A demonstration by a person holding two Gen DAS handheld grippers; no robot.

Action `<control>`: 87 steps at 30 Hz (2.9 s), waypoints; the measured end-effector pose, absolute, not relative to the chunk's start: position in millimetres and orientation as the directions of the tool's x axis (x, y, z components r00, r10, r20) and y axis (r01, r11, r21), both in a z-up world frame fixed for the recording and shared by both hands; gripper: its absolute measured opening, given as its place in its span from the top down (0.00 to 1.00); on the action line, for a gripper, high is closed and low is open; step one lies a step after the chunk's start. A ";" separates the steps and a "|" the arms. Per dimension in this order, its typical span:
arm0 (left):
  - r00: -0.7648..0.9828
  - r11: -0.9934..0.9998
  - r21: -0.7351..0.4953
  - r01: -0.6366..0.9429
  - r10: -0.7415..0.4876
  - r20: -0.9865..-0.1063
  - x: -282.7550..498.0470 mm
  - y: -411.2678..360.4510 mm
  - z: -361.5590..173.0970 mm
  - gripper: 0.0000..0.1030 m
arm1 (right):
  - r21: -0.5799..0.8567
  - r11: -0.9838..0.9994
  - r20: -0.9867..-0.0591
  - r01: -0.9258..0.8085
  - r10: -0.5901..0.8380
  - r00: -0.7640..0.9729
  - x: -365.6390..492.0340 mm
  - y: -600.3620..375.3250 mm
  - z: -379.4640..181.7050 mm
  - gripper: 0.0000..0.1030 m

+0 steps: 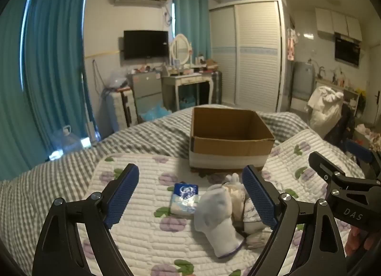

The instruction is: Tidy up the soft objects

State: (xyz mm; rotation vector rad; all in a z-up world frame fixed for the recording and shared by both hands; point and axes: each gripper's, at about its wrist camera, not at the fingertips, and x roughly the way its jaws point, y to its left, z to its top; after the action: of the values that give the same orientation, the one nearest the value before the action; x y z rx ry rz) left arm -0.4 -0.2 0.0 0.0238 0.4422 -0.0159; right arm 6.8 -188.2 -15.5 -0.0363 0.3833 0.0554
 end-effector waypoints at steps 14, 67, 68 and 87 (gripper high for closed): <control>0.901 1.000 0.014 0.020 -0.012 -0.433 -0.1 -0.9 -0.1 0.13 | -0.032 0.998 -0.384 -0.061 0.045 0.922 6.9 -187.2 -18.7 0.00; 0.901 1.000 0.010 0.012 -0.007 -0.435 -0.7 3.9 -0.6 0.13 | -0.034 0.997 -0.395 -0.063 0.045 0.918 10.4 -185.8 -25.3 0.00; 0.901 1.000 0.010 0.011 -0.005 -0.435 -0.6 3.7 -0.7 0.13 | -0.034 0.997 -0.395 -0.064 0.045 0.918 10.2 -185.4 -26.0 0.00; 0.901 1.000 0.009 0.013 -0.008 -0.434 -3.5 7.0 -0.6 0.13 | -0.037 0.997 -0.395 -0.065 0.045 0.917 10.4 -184.8 -25.5 0.00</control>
State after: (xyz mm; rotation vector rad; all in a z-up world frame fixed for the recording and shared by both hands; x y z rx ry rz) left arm -3.5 7.0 -0.6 0.0115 0.4493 -0.0108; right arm 10.4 -184.8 -25.5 -0.0497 0.4054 0.0562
